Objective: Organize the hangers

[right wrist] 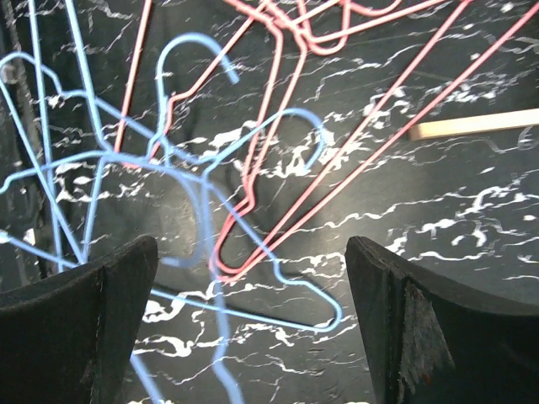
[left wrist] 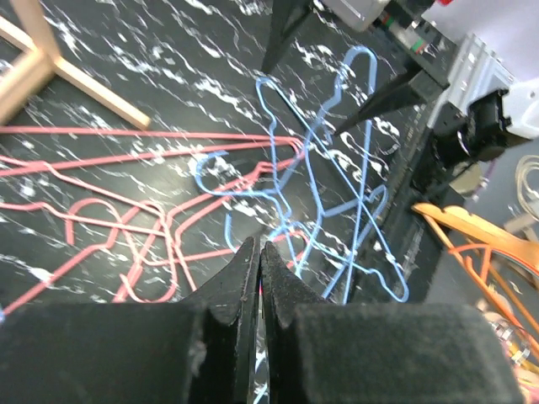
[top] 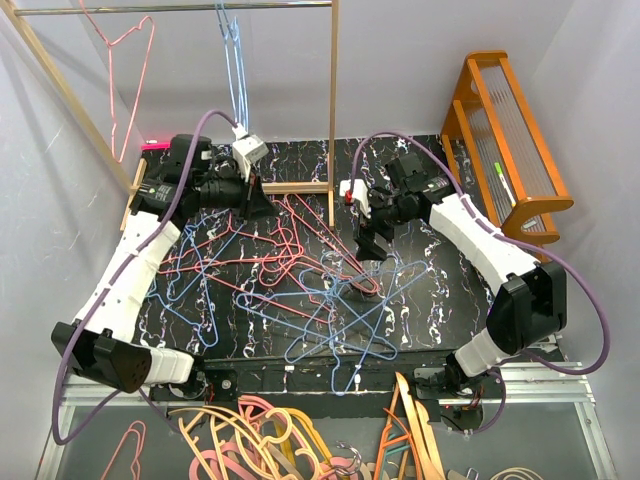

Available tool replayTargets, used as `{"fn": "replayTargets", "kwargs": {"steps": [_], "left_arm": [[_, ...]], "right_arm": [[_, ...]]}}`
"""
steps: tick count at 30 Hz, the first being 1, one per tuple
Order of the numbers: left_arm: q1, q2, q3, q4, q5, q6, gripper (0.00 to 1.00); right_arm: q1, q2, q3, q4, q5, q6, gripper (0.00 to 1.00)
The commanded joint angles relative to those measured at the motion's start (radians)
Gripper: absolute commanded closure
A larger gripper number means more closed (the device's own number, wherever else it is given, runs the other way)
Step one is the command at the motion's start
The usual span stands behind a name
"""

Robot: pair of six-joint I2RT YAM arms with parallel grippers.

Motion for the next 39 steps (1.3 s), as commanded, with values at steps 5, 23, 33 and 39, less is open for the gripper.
{"fn": "replayTargets", "kwargs": {"steps": [5, 23, 33, 39], "left_arm": [[0.044, -0.024, -0.052, -0.088, -0.018, 0.116, 1.0], [0.121, 0.437, -0.083, -0.682, -0.024, 0.987, 0.47], [-0.107, 0.234, -0.348, -0.279, -0.1, 0.723, 0.47], [-0.173, 0.16, -0.456, -0.072, -0.14, 0.582, 0.47]], "right_arm": [[-0.004, -0.028, 0.073, 0.16, -0.013, 0.035, 0.02], [-0.004, -0.038, 0.047, 0.158, -0.048, 0.02, 0.02], [-0.004, -0.032, 0.047, 0.192, -0.008, 0.06, 0.02], [-0.004, -0.028, 0.051, 0.203, 0.003, 0.075, 0.01]]}}
